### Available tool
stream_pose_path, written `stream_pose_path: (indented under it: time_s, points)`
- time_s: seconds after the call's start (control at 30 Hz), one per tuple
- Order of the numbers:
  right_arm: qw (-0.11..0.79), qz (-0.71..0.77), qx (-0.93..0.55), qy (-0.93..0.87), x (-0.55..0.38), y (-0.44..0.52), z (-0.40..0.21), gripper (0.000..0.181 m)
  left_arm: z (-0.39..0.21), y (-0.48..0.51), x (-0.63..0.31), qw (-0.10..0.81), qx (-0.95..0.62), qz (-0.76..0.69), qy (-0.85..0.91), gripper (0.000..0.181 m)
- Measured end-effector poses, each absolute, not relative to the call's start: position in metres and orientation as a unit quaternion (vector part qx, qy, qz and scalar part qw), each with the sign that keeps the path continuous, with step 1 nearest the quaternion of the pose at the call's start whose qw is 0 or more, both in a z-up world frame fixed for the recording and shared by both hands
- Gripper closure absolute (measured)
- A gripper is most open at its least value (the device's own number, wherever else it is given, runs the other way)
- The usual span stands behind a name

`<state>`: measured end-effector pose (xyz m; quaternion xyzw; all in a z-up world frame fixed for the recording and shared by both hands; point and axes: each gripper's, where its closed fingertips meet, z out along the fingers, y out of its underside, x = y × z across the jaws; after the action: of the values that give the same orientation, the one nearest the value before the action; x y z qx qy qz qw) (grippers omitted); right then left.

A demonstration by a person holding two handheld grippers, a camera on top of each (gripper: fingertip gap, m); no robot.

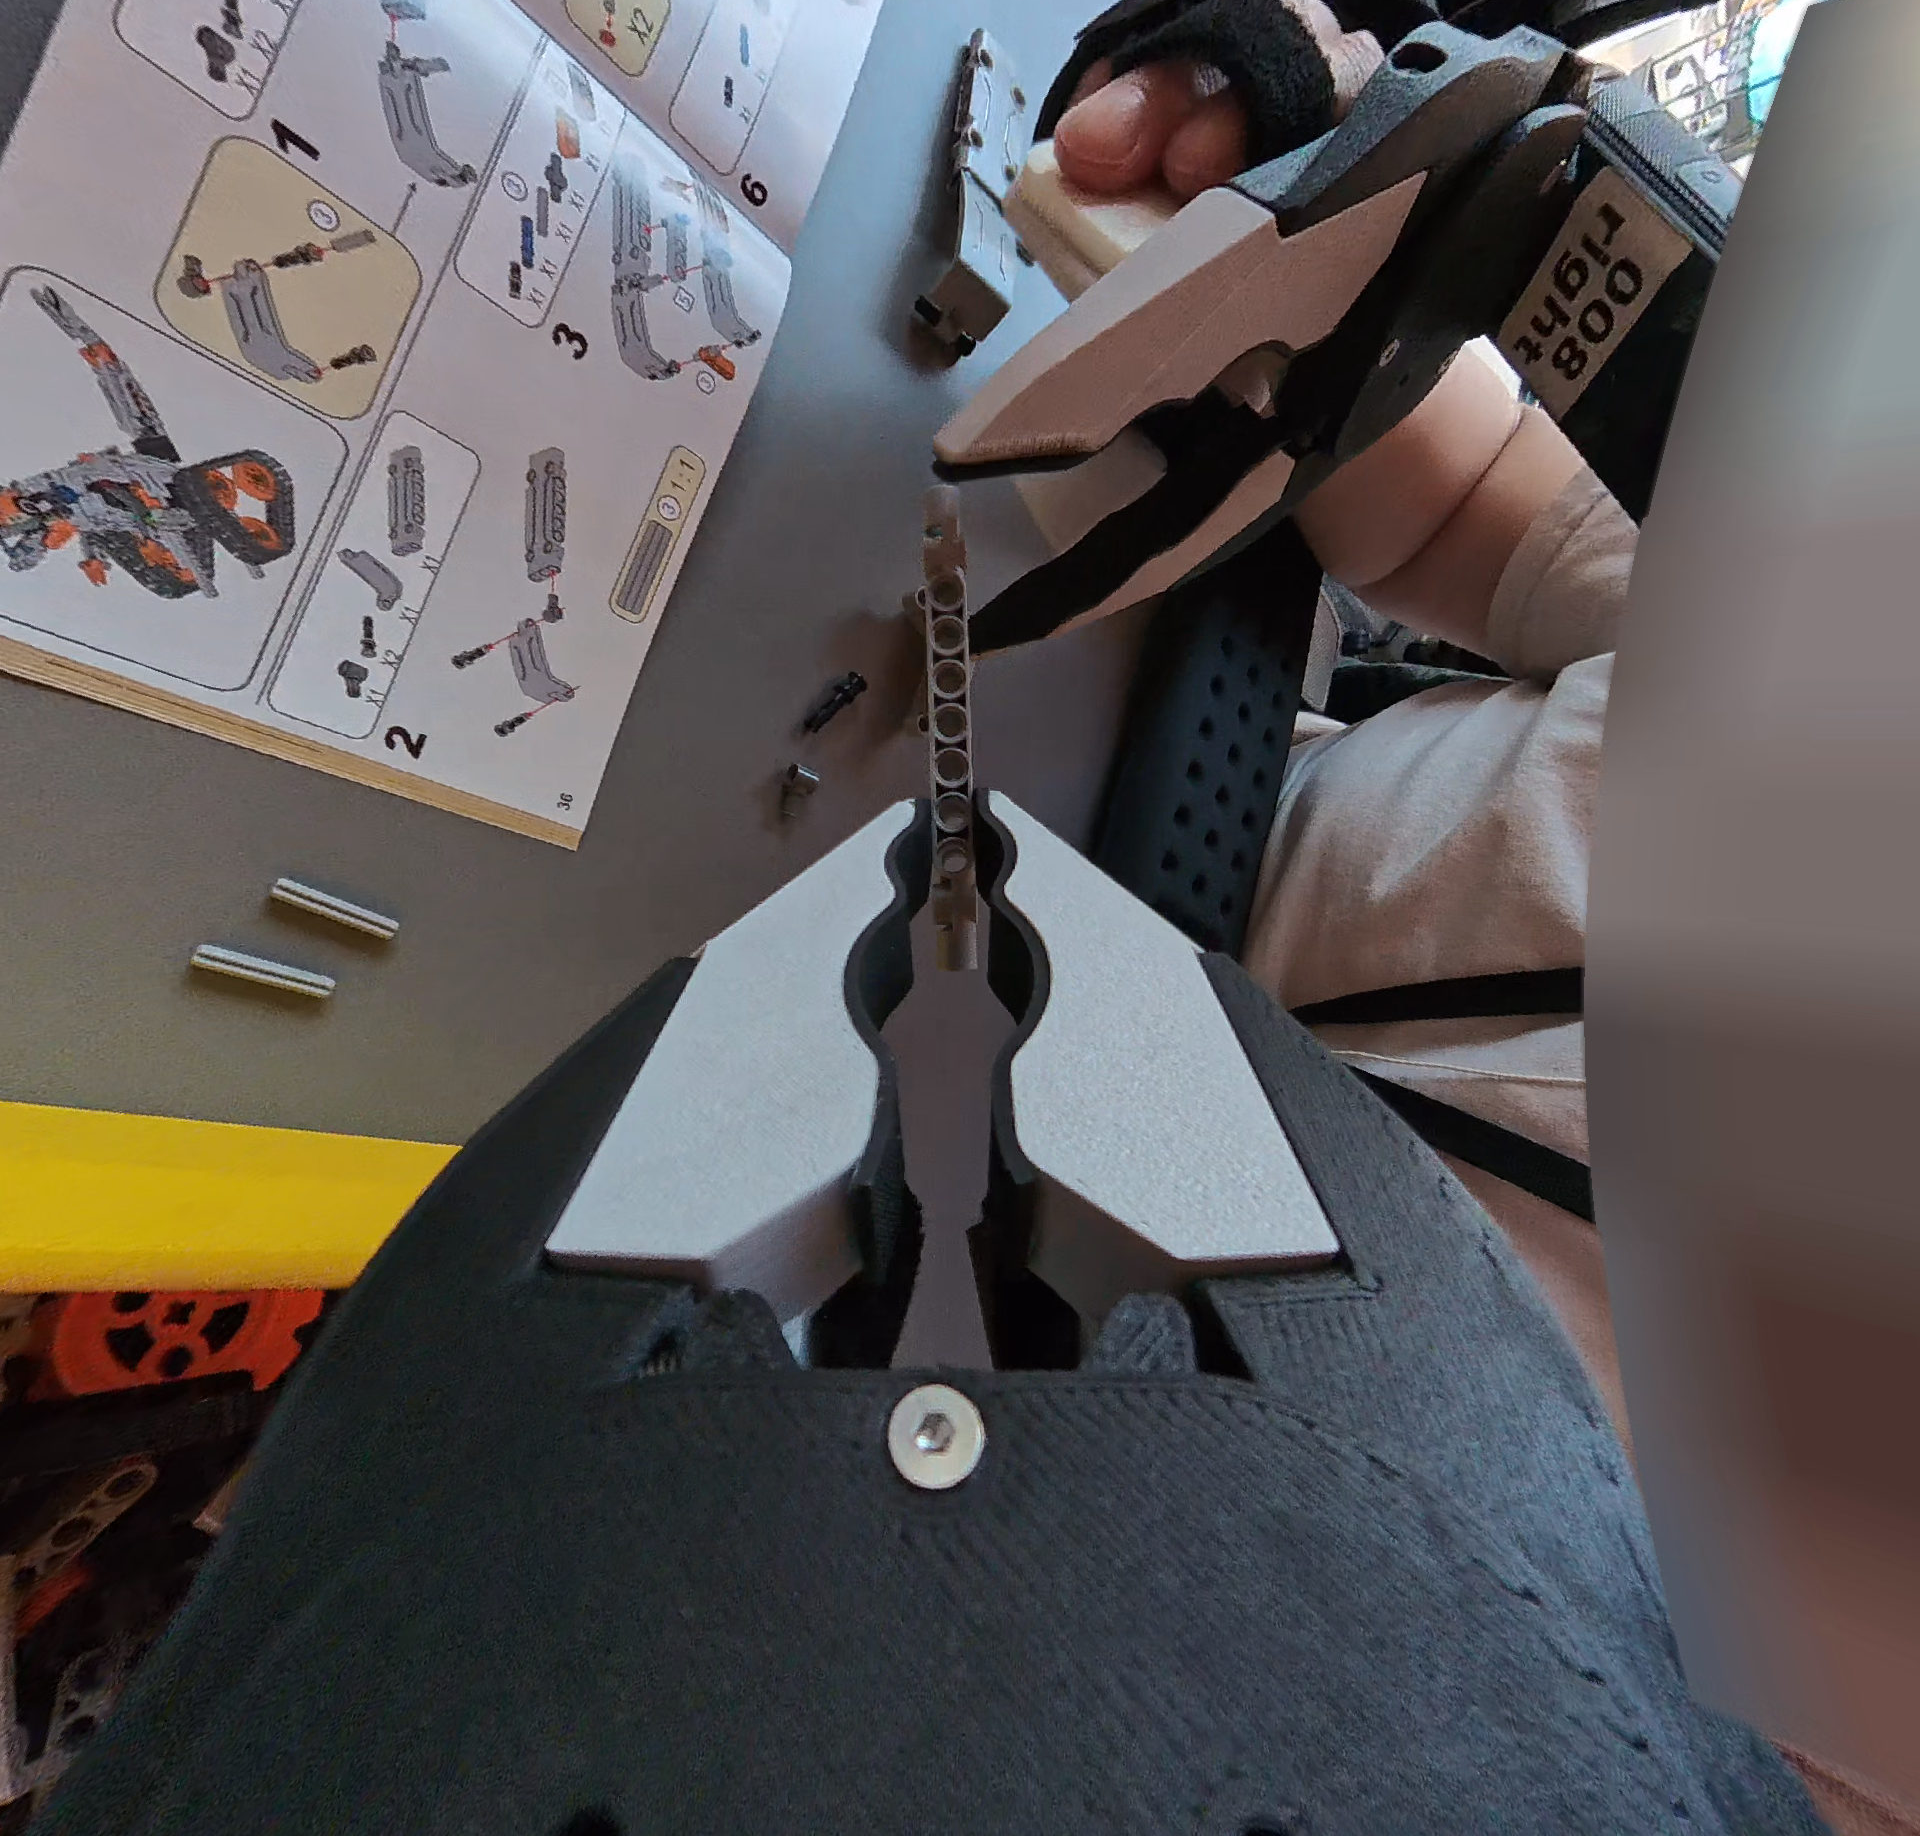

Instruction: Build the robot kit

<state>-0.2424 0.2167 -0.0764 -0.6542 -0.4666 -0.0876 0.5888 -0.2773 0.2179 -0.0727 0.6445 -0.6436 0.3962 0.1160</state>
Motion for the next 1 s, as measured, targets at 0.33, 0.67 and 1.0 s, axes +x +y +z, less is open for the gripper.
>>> stream_pose_path:
  time_s: [0.33,0.67,1.0]
  points:
    - [0.484,-0.079,-0.749,-0.446,-0.174,0.191,-0.077,0.157,-0.067,0.225,-0.262,0.064,0.648,0.406,-0.641,0.160]
    - [0.335,0.175,-0.885,-0.272,-0.094,0.065,-0.114,0.157,-0.050,0.248,-0.272,0.020,0.667,0.405,-0.624,0.166]
    - [0.247,0.167,-0.910,-0.289,-0.075,0.028,-0.161,0.157,-0.056,0.243,-0.278,0.033,0.666,0.386,-0.637,0.167]
